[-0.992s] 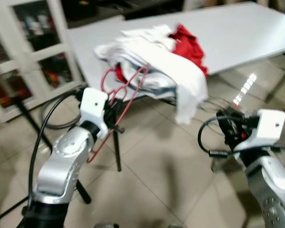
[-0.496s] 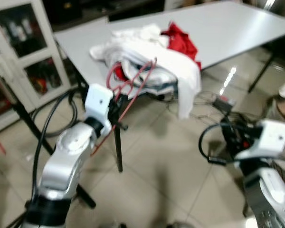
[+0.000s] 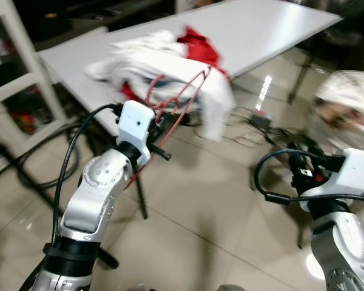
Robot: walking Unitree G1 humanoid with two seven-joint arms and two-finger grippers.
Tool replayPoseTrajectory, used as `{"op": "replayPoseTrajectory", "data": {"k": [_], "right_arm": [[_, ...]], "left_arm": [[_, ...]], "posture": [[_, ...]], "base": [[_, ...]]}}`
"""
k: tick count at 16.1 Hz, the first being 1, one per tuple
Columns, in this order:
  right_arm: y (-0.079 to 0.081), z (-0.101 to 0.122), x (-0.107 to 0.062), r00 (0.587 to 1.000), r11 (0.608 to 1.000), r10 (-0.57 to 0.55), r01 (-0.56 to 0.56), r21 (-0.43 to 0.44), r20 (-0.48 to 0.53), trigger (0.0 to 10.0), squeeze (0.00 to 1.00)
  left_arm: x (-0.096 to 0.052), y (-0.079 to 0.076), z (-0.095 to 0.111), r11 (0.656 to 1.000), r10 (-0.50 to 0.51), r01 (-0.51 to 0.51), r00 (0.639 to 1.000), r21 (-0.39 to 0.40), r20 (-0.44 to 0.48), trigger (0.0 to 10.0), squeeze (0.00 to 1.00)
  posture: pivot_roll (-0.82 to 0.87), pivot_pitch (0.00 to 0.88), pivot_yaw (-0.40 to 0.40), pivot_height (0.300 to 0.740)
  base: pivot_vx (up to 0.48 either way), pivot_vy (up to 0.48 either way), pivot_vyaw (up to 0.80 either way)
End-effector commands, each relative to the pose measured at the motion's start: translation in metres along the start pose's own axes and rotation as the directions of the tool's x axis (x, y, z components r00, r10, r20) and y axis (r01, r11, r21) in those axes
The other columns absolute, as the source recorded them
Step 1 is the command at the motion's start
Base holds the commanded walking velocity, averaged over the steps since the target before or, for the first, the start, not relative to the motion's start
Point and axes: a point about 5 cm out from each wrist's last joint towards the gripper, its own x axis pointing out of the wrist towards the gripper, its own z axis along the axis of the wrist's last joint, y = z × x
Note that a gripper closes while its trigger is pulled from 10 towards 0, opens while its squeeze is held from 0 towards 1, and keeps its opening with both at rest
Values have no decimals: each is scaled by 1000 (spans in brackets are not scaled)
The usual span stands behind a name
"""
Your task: Hang hanger
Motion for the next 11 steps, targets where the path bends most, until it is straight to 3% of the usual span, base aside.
{"op": "replayPoseTrajectory", "data": {"k": [1, 5, 6, 7, 11], "right_arm": [[-3, 2, 0, 1000, 1000, -22, 22, -22, 1, 10000, 0], [7, 0, 9, 996, 994, 82, -84, -67, -36, 10000, 0], [11, 0, 14, 992, 990, 119, -122, -70, -48, 10000, 0], [15, -1, 19, 987, 986, 149, -153, -71, -57, 10000, 0], [24, -1, 34, 977, 975, 206, -210, -69, -58, 10000, 0]], "left_arm": [[5, -7, 3, 999, -33, 33, 999, 11, 17, 10000, 0], [1, -5, 1, 1000, 6, -6, 1000, 4, 21, 10000, 0], [-2, -3, -1, 998, 28, -28, 1000, -51, 11, 10000, 0], [-5, 1, -1, 997, 46, -46, 999, -55, 6, 10000, 0], [-13, 14, 2, 997, 76, -76, 997, 7, 1, 10000, 0]], "posture": [[-178, 8, 48, 740], [-164, 9, 10, 740], [-145, 13, -17, 740], [-129, 15, -30, 740], [-82, 20, -41, 740]], "base": [[0, -480, -800], [0, -480, -800], [0, 480, -800], [0, 480, -800], [0, 480, -800]]}}
